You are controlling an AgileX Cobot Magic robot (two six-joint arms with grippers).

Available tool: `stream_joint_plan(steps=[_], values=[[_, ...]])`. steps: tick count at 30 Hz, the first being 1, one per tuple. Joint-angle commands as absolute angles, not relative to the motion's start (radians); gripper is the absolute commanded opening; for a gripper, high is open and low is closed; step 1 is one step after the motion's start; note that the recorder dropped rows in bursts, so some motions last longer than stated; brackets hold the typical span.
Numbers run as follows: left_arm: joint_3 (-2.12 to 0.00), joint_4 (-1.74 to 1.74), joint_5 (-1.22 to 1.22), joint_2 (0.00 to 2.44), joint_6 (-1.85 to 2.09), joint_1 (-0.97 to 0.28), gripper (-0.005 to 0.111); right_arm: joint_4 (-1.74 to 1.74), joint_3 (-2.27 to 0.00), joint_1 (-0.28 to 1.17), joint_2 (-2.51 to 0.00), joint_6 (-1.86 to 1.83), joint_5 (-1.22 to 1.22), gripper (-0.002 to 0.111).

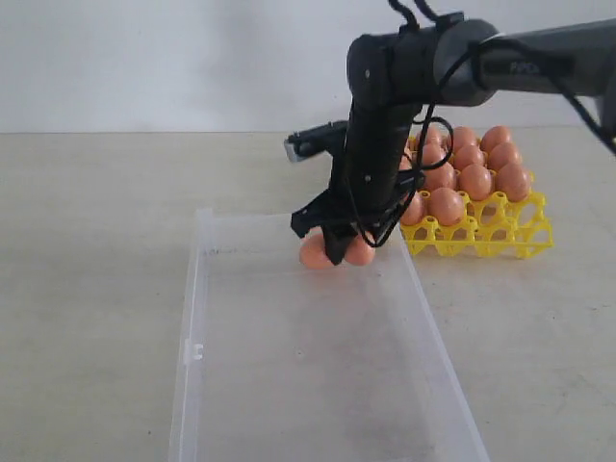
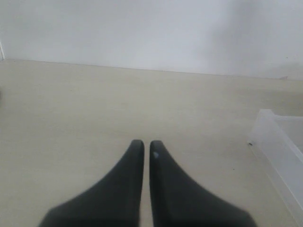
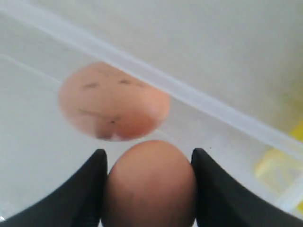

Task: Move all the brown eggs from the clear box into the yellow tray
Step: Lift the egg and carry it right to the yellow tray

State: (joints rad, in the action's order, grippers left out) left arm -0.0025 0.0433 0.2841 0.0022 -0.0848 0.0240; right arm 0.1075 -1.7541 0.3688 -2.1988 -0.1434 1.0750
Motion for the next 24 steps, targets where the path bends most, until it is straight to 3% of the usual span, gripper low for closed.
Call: stream_joint_plan(steps=[1,6,12,16,19,24], values=[[0.000,0.041,0.277,0.000,-0.083,0.026,0.004,0.151,-1.756,0.369,-2.050,-0.144,0.977,0.000],[0.000,0.041,0.277,0.000,-0.083,0.026,0.004,0.394,-1.632,0.371,-1.880,-0.102,0.620,0.000],[0.000,0.041,0.277,0.000,-0.083,0.026,0.004,0.591,-1.038,0.371,-1.600,-0.105,-0.155,0.000],[0.000,0.041,0.277,0.000,-0.083,0.026,0.004,0.682,-0.718,0.341,-1.468,0.216,-0.762,0.000],[0.000,0.041,0.277,0.000,-0.083,0.026,0.004,0.576,-0.620,0.213,-1.460,0.602,-0.941,0.000],[0.000,0.041,0.277,0.000,-0.083,0.026,0.004,-0.154,-0.740,-0.149,-1.613,1.260,-1.005,0.000]])
